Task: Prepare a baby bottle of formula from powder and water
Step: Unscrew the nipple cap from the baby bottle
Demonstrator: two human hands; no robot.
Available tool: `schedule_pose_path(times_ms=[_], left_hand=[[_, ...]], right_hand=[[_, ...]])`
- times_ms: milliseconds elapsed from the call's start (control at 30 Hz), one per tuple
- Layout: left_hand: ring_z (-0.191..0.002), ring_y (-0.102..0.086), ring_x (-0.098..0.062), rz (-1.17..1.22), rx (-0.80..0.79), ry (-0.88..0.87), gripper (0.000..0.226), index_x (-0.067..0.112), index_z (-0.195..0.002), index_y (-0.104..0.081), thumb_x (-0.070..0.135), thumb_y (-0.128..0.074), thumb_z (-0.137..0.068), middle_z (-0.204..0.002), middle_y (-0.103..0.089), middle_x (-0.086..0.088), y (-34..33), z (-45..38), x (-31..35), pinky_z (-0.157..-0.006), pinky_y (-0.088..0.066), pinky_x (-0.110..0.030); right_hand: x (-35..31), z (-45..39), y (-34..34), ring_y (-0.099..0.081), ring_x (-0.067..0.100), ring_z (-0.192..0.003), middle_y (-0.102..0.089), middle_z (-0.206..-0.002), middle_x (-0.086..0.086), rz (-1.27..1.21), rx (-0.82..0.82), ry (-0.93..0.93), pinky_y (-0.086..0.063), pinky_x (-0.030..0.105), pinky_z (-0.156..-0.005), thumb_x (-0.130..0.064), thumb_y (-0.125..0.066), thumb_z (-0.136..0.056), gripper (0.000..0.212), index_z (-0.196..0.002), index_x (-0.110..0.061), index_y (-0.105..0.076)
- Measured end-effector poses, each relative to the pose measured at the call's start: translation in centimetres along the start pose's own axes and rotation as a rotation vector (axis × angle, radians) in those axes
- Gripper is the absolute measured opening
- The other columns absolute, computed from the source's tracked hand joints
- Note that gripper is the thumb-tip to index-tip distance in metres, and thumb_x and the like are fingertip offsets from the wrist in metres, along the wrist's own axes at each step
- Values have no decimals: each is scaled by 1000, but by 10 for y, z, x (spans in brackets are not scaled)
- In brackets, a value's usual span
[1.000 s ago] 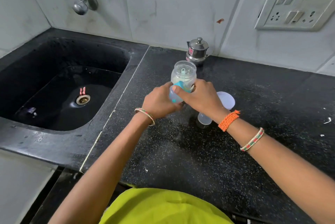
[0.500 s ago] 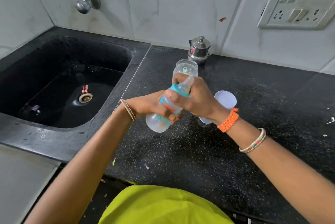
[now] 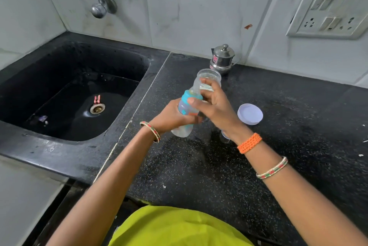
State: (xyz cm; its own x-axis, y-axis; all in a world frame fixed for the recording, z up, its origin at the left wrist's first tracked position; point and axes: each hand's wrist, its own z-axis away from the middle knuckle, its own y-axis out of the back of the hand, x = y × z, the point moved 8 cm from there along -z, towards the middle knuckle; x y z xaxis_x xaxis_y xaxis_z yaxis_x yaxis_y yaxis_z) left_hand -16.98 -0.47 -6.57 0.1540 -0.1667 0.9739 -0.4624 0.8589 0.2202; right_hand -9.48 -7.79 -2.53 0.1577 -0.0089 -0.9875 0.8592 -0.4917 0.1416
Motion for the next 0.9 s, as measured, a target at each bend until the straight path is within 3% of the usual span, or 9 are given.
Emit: schedule_pose_path(times_ms=[133, 267, 333, 433, 533, 600, 700, 800, 900], left_hand=[[-81, -65, -11, -30, -76, -105, 36, 17, -99, -60, 5, -74, -68, -90, -68, -1, -24, 4, 13, -75, -55, -28], [-75, -64, -5, 41, 6, -115, 41, 13, -104, -59, 7, -78, -68, -89, -68, 1, -14, 4, 17, -69, -53, -21], [-72, -63, -4, 58, 53, -94, 42, 12, -105, -57, 7, -79, -69, -88, -67, 1, -8, 2, 12, -66, -51, -20], [-78, -62, -9, 24, 63, -41, 49, 11, -109, -55, 20, -80, -69, -91, -66, -2, -5, 0, -3, -71, -52, -26], [-82, -61, -12, 8, 115, 4, 51, 18, -106, -55, 36, -81, -67, -91, -64, 3, -1, 1, -17, -73, -51, -27], [-88, -62, -14, 24, 265, -22, 52, 33, -102, -53, 49, -82, -61, -98, -64, 1, 12, 3, -23, -77, -51, -29], [-107, -56, -26, -49, 425, -36, 56, 51, -99, -47, 70, -74, -53, -113, -57, -6, 32, 2, -36, -93, -48, -46], [-105, -58, -25, -35, 366, -39, 64, 42, -101, -47, 65, -77, -49, -115, -57, -12, 29, -2, -41, -93, -49, -44], [-104, -59, -19, -9, 322, -64, 70, 30, -108, -47, 55, -78, -51, -113, -59, -5, 20, -4, -40, -93, -50, -42]], right_hand=[[-4, -1, -5, -65, 18, -102, -67, -112, 7, 67, 9, 63, -52, 37, -94, -21, -77, -74, 69, -131, -18, -38], [-5, -4, 8, -58, 15, -104, -56, -120, 10, 50, 59, 47, -51, 33, -91, -26, -78, -67, 67, -123, -19, -42], [-1, -2, 15, -60, 17, -98, -61, -113, 13, 24, 109, 51, -50, 37, -89, -16, -80, -73, 56, -116, -16, -44], [7, 0, 17, -62, 22, -93, -65, -101, 13, -114, 86, 16, -49, 41, -89, -3, -67, -84, 42, -116, -13, -42], [18, 0, 26, -62, 18, -96, -67, -102, 6, -218, 149, -20, -47, 38, -95, -4, -63, -88, 40, -120, -14, -41], [27, 3, 37, -61, 15, -94, -66, -106, 2, -95, 240, -15, -49, 37, -93, -9, -66, -86, 43, -120, -17, -41], [41, 12, 46, -60, 13, -89, -62, -106, 1, 251, 326, -28, -52, 34, -82, -15, -72, -81, 48, -119, -18, -43], [51, 19, 40, -60, 18, -98, -58, -106, -3, 538, 288, 33, -48, 35, -84, -16, -73, -77, 55, -122, -17, -41], [55, 17, 34, -56, 23, -106, -60, -112, 0, 828, 249, 64, -33, 38, -94, -20, -71, -76, 61, -127, -16, -39]])
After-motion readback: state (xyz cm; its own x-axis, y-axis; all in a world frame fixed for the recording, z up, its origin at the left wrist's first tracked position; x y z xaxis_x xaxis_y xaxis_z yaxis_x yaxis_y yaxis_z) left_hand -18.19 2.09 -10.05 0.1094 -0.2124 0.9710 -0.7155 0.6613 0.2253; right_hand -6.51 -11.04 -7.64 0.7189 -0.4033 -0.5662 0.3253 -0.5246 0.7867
